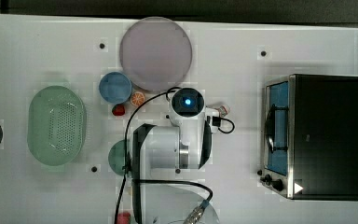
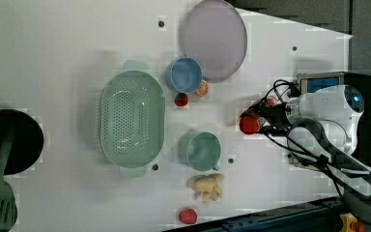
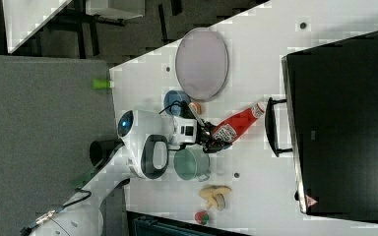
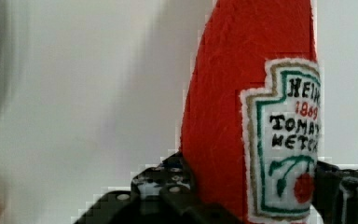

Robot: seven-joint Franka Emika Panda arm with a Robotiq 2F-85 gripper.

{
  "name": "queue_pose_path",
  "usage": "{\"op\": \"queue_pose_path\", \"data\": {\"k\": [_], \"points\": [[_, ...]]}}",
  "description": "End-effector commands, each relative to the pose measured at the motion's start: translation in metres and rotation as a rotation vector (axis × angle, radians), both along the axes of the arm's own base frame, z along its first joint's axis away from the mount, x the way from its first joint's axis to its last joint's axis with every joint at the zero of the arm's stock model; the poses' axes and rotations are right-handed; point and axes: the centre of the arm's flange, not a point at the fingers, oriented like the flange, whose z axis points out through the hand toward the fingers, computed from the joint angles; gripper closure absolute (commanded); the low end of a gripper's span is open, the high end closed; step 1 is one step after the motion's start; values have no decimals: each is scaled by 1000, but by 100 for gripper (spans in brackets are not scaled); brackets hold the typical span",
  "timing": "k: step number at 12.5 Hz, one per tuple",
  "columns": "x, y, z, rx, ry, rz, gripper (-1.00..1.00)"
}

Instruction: Pick Ketchup from oven and place it on table.

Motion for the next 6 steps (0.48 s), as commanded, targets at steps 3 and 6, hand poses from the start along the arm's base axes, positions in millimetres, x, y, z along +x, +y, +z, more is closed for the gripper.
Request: {"op": "queue_pose_path", "data": {"k": [3,6], "points": [[17,0,35,3,-89,-32,-100],[36,1,96,6,-177,-82,-100]]}}
